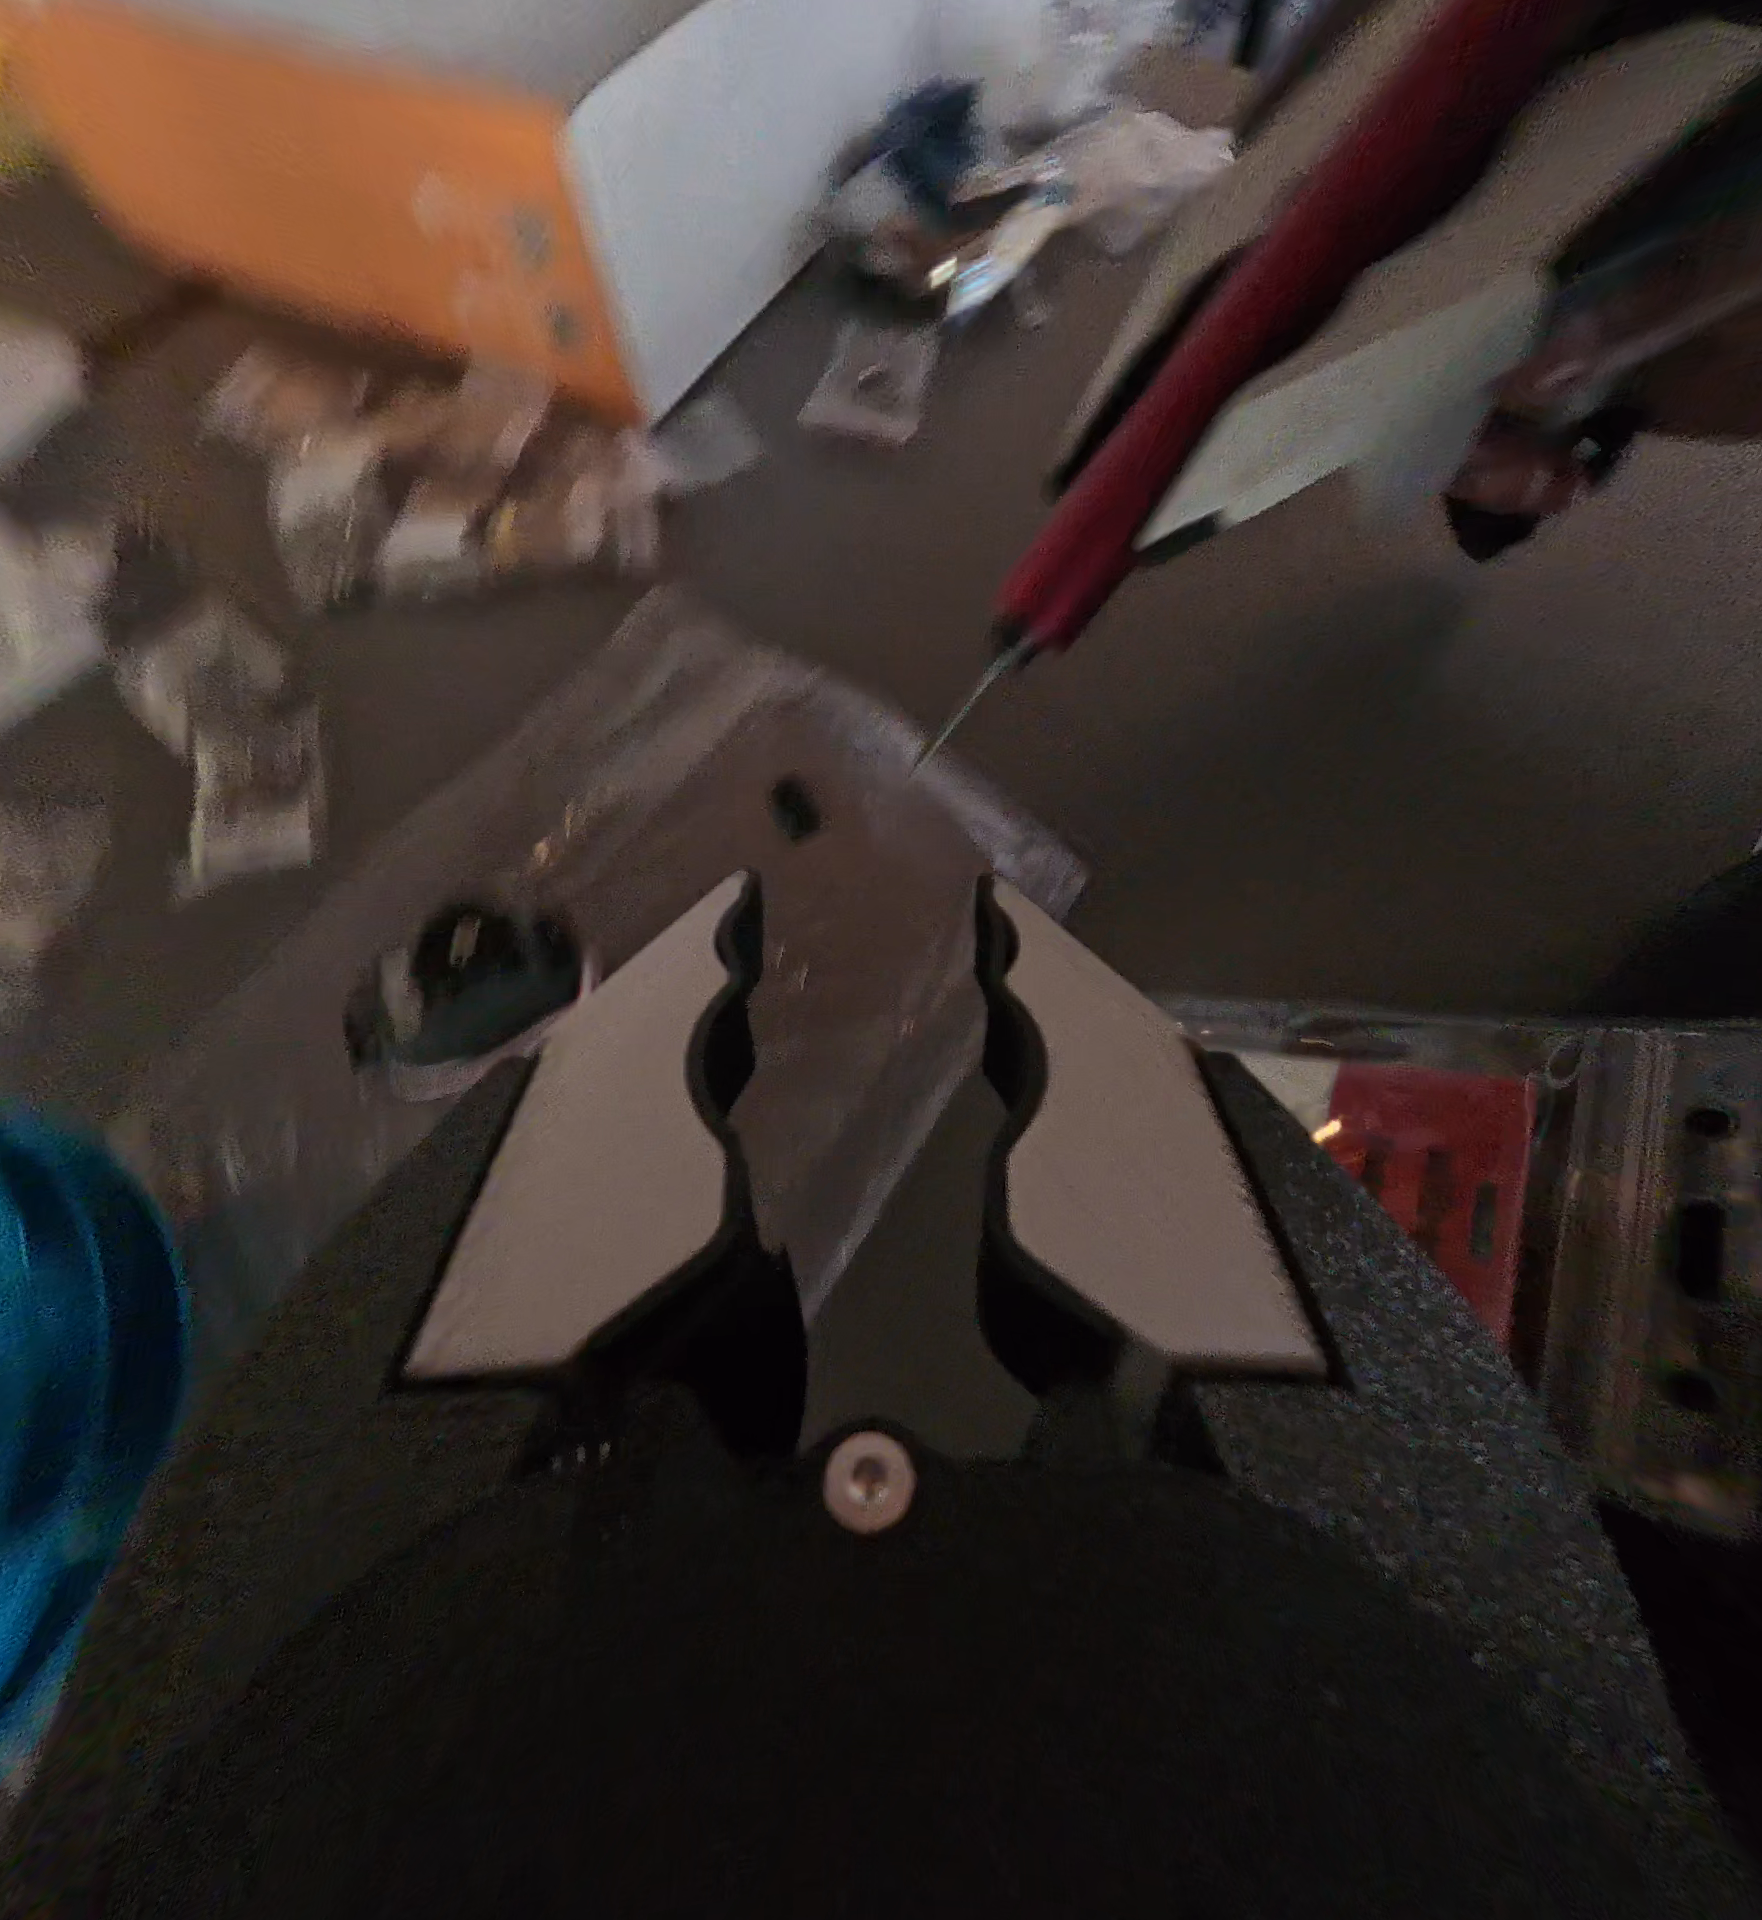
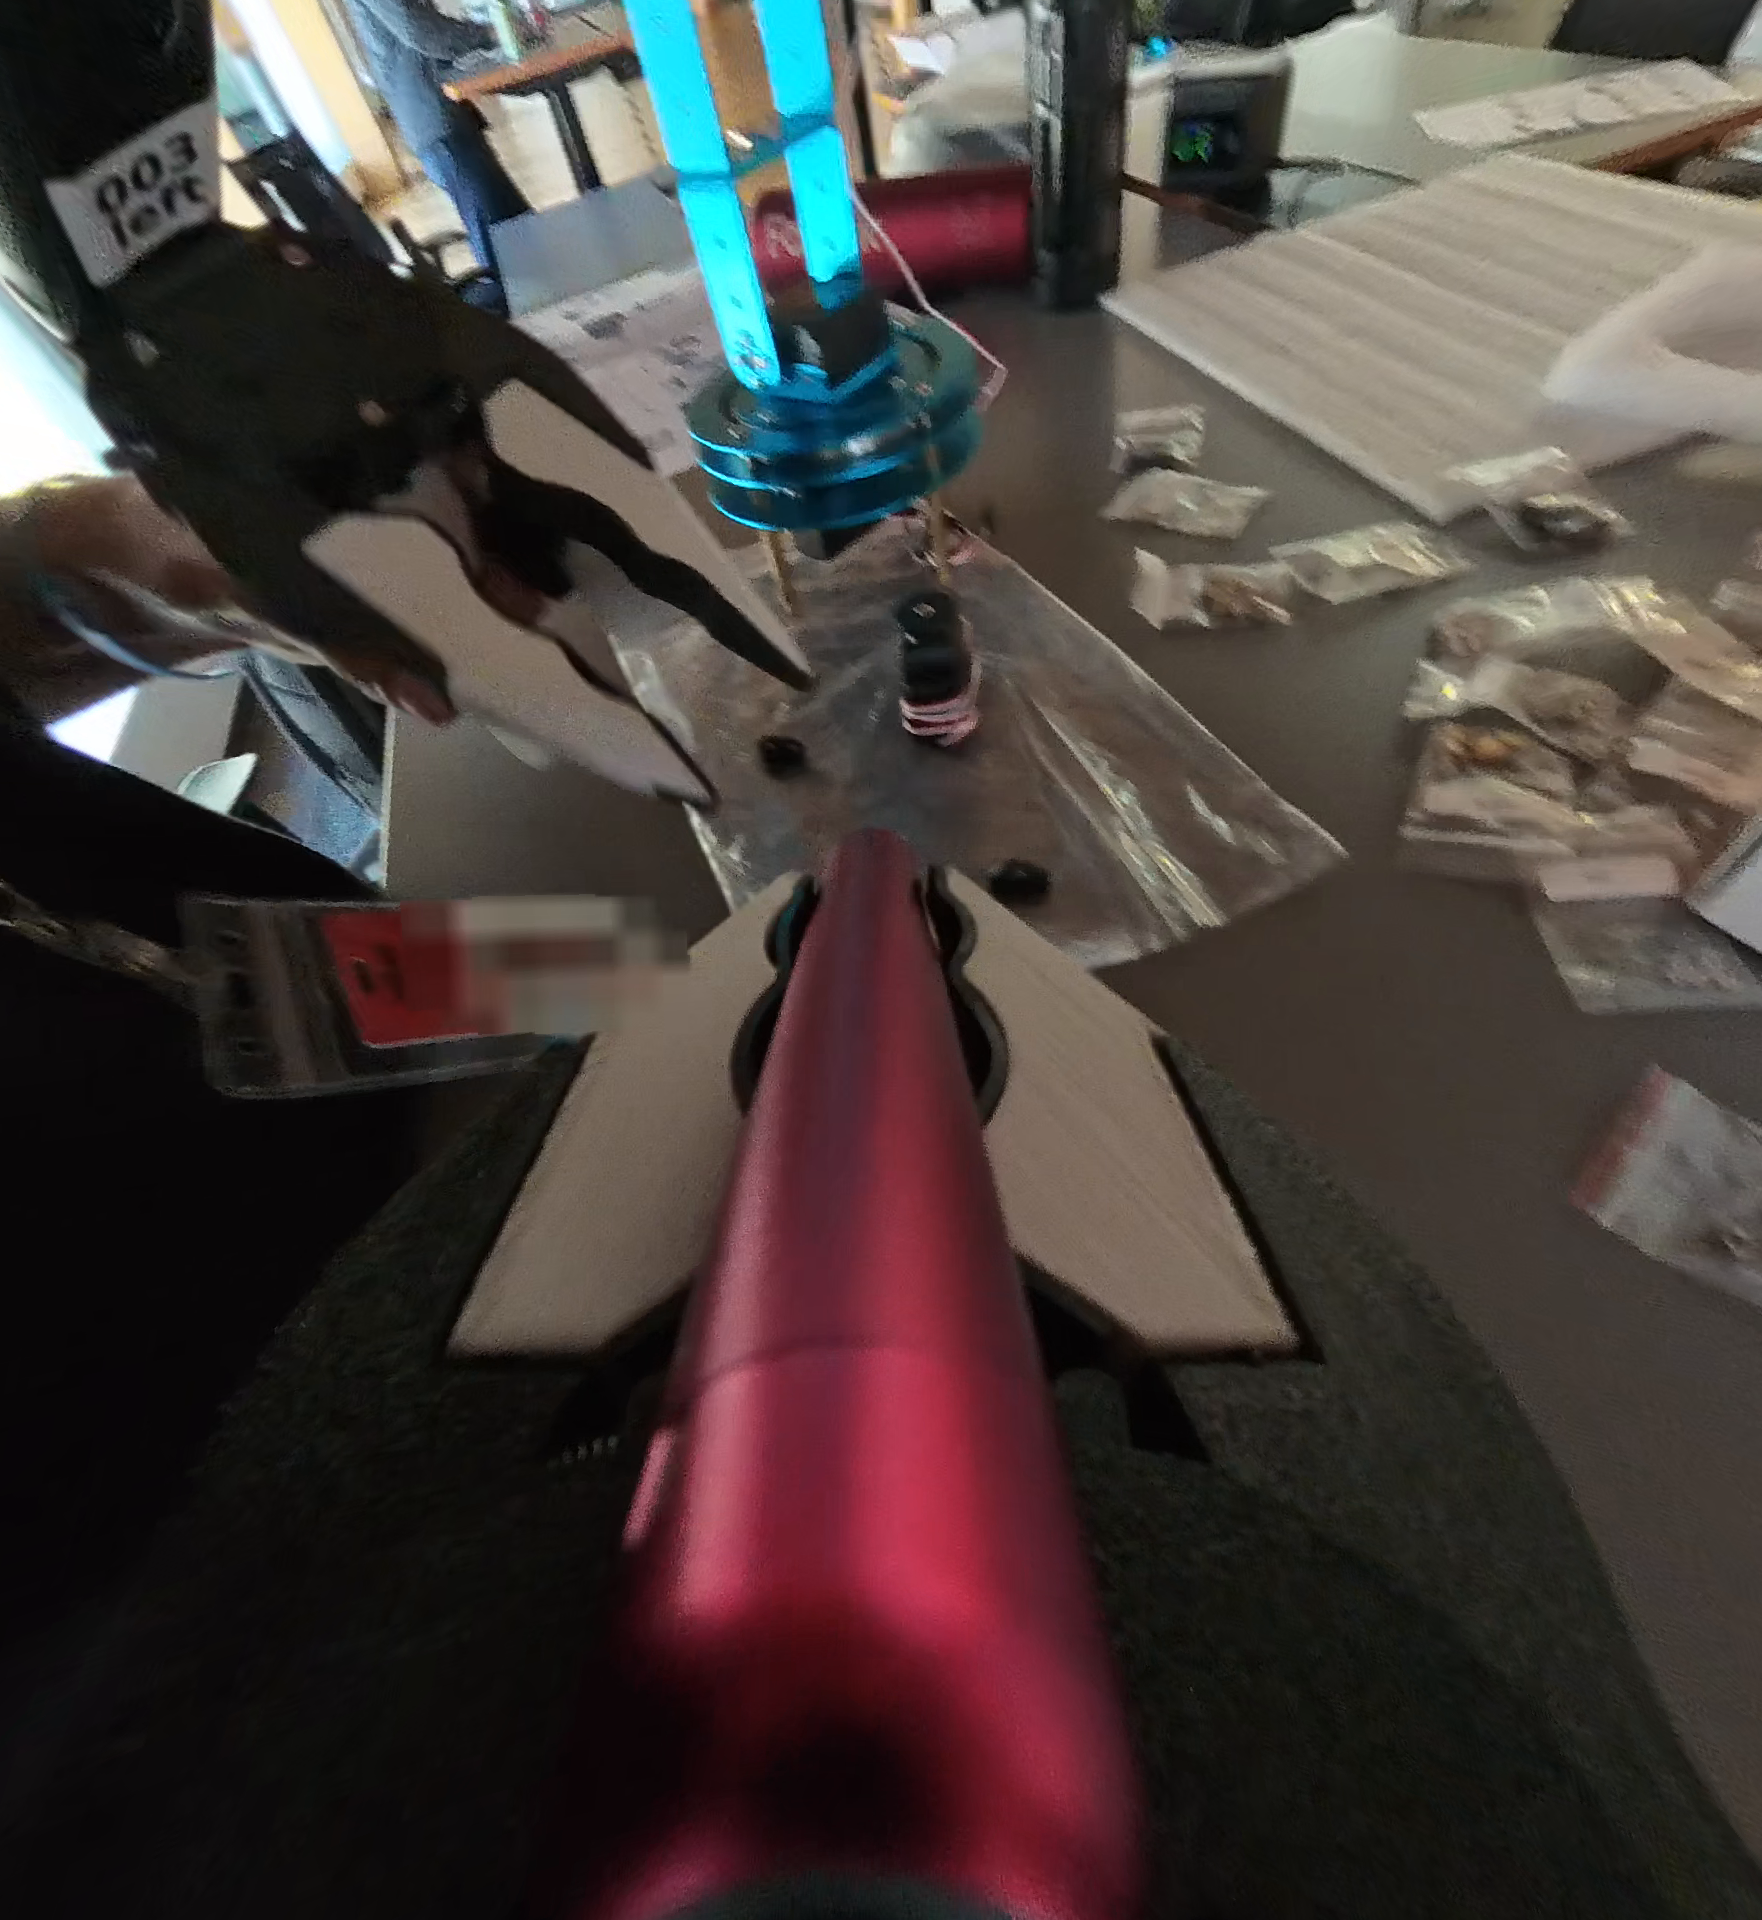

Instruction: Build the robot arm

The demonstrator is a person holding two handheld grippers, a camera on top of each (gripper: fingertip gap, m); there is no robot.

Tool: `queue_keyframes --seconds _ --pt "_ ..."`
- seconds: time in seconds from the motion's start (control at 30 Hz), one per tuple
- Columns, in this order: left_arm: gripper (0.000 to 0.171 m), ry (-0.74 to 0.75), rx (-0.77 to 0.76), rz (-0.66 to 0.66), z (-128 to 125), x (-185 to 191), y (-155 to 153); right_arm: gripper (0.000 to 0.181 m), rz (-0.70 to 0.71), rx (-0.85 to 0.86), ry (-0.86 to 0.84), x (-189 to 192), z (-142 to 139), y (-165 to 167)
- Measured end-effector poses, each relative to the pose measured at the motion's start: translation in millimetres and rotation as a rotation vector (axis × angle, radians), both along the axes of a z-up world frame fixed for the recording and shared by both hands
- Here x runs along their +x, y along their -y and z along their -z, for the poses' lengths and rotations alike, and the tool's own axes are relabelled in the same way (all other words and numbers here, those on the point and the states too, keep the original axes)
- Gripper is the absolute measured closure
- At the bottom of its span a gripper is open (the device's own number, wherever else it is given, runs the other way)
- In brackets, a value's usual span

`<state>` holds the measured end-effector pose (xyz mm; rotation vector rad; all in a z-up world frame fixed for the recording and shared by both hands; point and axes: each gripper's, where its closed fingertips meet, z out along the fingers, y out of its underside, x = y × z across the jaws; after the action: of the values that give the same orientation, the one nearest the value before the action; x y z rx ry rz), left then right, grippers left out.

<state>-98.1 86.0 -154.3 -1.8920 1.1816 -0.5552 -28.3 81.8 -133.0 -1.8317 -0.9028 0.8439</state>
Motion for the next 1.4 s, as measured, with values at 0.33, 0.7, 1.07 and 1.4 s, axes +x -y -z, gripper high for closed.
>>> queue_keyframes --seconds 0.33,0.7,1.07,1.4 --pt "0.151 -0.276 0.568 0.289 3 84 1 0.157 0.023 0.028 -0.019 12 -10 18" --pt "0.151 -0.506 0.831 0.486 40 124 -26 0.159 0.113 -0.004 0.137 108 23 24" --pt "0.152 -0.515 0.9 0.552 43 153 -27 0.176 0.124 0.145 0.562 97 80 1" --pt "0.151 -0.483 1.031 0.543 39 145 -34 0.14 0.027 0.077 0.34 97 43 -15"
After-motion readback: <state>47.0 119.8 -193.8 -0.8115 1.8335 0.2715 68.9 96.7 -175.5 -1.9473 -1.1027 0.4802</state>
